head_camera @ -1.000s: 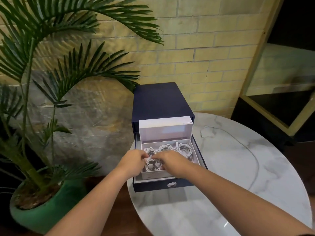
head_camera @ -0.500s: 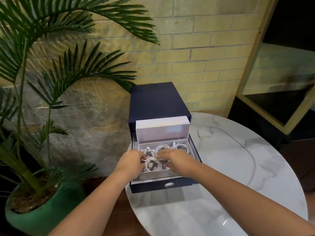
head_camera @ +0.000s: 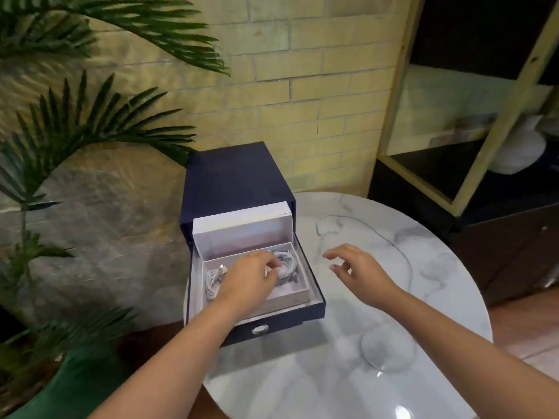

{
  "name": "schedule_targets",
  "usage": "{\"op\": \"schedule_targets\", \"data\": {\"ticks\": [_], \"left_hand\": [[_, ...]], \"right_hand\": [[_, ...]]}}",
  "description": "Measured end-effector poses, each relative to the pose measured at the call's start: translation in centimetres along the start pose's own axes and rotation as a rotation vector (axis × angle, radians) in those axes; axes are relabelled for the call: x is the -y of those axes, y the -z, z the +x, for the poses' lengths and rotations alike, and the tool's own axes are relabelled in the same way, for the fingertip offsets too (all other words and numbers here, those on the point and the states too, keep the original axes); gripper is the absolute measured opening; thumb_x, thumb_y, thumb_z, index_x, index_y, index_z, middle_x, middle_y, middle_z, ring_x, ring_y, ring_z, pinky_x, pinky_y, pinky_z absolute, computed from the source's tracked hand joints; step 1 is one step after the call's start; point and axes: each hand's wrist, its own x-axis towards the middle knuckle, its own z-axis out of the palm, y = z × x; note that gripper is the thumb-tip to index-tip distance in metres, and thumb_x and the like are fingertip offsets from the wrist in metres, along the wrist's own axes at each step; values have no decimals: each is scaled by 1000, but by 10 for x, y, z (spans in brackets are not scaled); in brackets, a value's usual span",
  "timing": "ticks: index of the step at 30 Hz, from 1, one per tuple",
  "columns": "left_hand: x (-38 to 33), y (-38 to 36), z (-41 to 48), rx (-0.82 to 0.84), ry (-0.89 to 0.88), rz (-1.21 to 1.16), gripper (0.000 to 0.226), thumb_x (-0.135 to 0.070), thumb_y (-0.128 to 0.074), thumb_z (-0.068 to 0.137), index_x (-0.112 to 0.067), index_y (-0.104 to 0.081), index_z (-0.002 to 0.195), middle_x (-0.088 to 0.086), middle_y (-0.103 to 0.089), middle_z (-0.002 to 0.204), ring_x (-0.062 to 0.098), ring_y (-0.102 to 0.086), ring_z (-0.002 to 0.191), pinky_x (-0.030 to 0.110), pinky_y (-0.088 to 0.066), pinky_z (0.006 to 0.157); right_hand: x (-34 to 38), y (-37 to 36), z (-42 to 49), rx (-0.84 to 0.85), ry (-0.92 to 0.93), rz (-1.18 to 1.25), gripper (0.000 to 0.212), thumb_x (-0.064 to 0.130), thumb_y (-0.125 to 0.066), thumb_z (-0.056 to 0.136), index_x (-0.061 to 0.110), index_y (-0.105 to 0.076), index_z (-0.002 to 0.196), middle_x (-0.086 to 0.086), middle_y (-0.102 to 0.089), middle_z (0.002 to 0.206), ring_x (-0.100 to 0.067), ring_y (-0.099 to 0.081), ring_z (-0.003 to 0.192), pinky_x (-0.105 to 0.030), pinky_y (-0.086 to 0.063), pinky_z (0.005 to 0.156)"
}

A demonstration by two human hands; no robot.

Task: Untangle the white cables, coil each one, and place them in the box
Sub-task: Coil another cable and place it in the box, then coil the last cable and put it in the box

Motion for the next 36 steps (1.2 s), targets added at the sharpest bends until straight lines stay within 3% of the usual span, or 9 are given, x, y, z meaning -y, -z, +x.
{"op": "schedule_targets", "data": {"ticks": [6,11,14,18,23,27,30,33,36], "left_hand": [[-62,-58,16,92,-162,-149,17,-14,-57,91,-16,-70,102,-7,-62,94,6,-51,76,19,-41,78],[-103,-112,26,237,-166,-212,16,-17,-57,91,-19,-70,101,-3,-65,100,9,-56,78,24,-45,82],[-116,-142,26,322,-109,-198,16,-20,-56,92,-21,-69,101,-7,-63,101,8,-57,83,19,-44,79],[-123,-176,21,397,-11,-200,16,-19,-55,91,-22,-69,100,-10,-62,101,6,-57,82,16,-44,79],[-127,-204,15,470,88,-173,17,-19,-55,91,-19,-69,99,-4,-65,102,10,-58,86,21,-45,82],[-130,-219,12,517,225,-112,25,-33,-51,93,-17,-64,79,0,-68,83,20,-63,80,35,-51,76],[-138,-227,11,621,378,-177,46,-49,-45,95,-16,-64,69,-5,-69,72,15,-65,71,32,-52,75],[-151,-236,15,607,461,-302,46,-55,-45,93,-15,-65,82,-2,-68,81,20,-66,86,34,-50,85],[-169,-239,22,441,583,-624,32,-46,-52,93,-21,-60,111,-4,-67,103,16,-64,98,31,-49,93]], "right_hand": [[-79,23,-36,172,-202,-110,23,20,-57,94,23,-64,115,8,-60,112,3,-49,77,-11,-35,75],[-135,31,-67,364,-291,-248,31,11,-53,92,25,-64,118,3,-57,119,-14,-56,102,-20,-41,86],[-163,31,-84,512,-267,-258,44,-5,-49,84,28,-68,107,4,-54,121,-19,-53,113,-28,-44,93],[-186,28,-106,629,-160,-330,31,5,-64,81,23,-66,106,2,-45,121,-20,-45,110,-28,-42,88],[-203,19,-123,533,-102,-374,13,19,-53,90,14,-62,98,-3,-47,106,-23,-44,96,-34,-40,79],[-218,21,-123,376,-330,-118,16,10,-50,90,22,-52,80,4,-54,85,-21,-54,83,-30,-41,73],[-216,26,-114,268,-460,104,22,9,-57,89,24,-52,74,8,-58,73,-14,-54,70,-24,-40,65],[-201,30,-107,157,-512,338,17,16,-63,88,22,-58,73,11,-61,70,-5,-56,59,-18,-43,61],[-188,36,-104,205,-415,412,22,11,-63,86,27,-62,72,11,-64,71,0,-55,59,-15,-44,62]]}}
